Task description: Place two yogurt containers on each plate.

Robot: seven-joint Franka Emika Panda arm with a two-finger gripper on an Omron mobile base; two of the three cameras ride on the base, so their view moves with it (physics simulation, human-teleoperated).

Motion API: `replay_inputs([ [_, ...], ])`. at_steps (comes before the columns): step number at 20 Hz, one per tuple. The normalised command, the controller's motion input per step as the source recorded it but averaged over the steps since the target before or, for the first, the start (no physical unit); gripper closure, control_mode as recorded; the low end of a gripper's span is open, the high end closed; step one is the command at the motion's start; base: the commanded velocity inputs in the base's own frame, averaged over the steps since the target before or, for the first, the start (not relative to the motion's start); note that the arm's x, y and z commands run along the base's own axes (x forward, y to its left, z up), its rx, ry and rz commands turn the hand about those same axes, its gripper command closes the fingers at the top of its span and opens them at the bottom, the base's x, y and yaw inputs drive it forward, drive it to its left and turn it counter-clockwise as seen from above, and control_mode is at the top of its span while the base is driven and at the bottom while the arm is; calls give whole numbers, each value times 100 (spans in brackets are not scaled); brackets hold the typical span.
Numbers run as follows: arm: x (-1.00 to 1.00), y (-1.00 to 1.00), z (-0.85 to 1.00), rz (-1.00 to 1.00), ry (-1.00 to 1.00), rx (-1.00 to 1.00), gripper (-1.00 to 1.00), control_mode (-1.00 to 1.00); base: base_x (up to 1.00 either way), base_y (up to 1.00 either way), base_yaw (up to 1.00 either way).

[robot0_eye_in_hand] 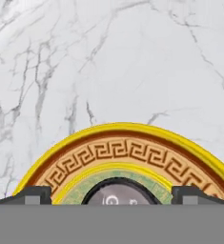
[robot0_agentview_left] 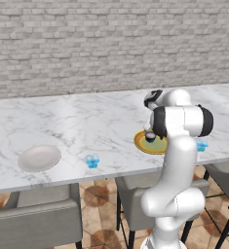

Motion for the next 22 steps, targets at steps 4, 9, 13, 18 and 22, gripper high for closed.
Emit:
replay_inputs([
  [4, -22, -6, 40, 0, -1, -2, -100, -100, 0, 0, 0],
  [9, -55, -1, 52, 0, -7, -7, -100, -100, 0, 0, 0],
  [13, -67, 0, 49, 0, 0, -15, -100, -100, 0, 0, 0],
  [18, -77, -24, 31, -7, 0, -19, -100, -100, 0, 0, 0],
  [22, -59, -37, 32, -16, 0, -14, -100, -100, 0, 0, 0],
])
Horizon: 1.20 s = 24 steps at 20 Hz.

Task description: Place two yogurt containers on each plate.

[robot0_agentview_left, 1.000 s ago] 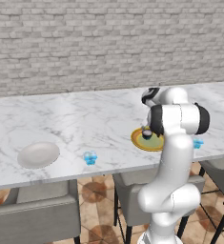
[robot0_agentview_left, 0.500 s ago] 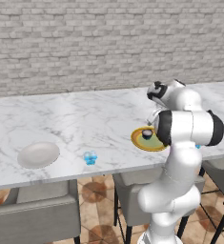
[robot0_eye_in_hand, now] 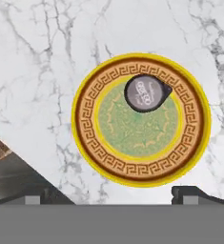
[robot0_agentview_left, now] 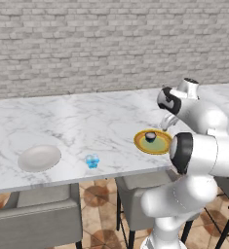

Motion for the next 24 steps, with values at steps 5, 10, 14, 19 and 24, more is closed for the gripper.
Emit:
replay_inputs([
  [5, -41, -47, 21, -24, 1, -4, -100, -100, 0, 0, 0],
  [10, -25, -45, 2, -30, 0, 0, -100, -100, 0, 0, 0],
  [14, -17, -49, 0, -38, 1, 0, -100, -100, 0, 0, 0],
  [19, -23, -42, 0, -37, 0, 2, -100, -100, 0, 0, 0],
  [24, -5, -48, 0, -26, 0, 2, -100, -100, 0, 0, 0],
])
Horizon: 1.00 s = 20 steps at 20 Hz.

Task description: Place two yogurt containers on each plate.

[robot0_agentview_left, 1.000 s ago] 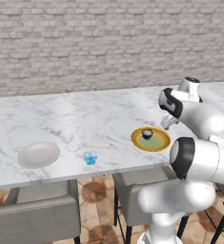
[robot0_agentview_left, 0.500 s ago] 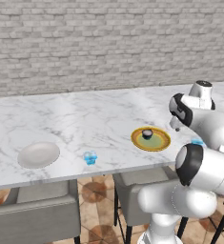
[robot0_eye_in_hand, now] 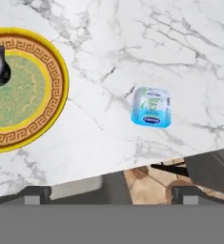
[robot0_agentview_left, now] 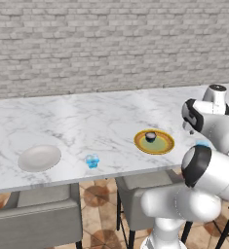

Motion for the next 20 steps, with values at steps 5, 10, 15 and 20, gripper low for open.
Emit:
replay_inputs([
  [5, 0, -56, 0, -12, 3, 2, -100, -100, 0, 0, 0],
  [10, 0, -47, 0, 0, 7, 0, -100, -100, 0, 0, 0],
  [15, 0, -7, -5, 2, 6, 0, -100, -100, 0, 0, 0],
  [20, 5, 0, -23, 8, 3, 0, -100, -100, 0, 0, 0],
])
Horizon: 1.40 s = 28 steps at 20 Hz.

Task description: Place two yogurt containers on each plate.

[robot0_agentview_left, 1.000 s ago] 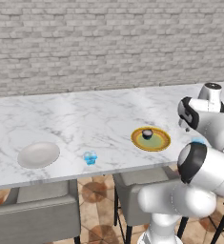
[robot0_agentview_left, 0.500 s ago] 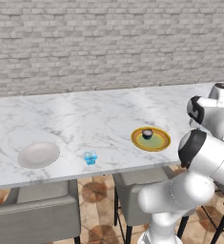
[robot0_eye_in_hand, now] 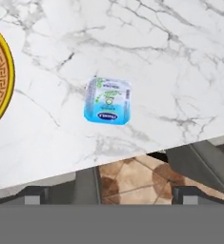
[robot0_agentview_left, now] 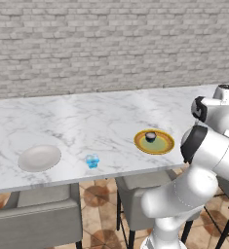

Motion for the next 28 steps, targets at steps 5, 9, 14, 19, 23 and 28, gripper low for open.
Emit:
replay_inputs([
  [5, 3, 0, -37, 11, 0, 0, -100, -100, 0, 0, 0],
  [9, 12, 0, -14, 11, 0, 0, -100, -100, 0, 0, 0],
  [14, 30, 0, -9, 9, 0, 0, -100, -100, 0, 0, 0],
  [19, 33, -1, -11, 4, 0, 0, -100, -100, 0, 0, 0],
  [23, 19, -6, -10, 0, 0, 0, -100, -100, 0, 0, 0],
  [28, 14, -8, -12, 0, 0, 4, -100, -100, 0, 0, 0],
])
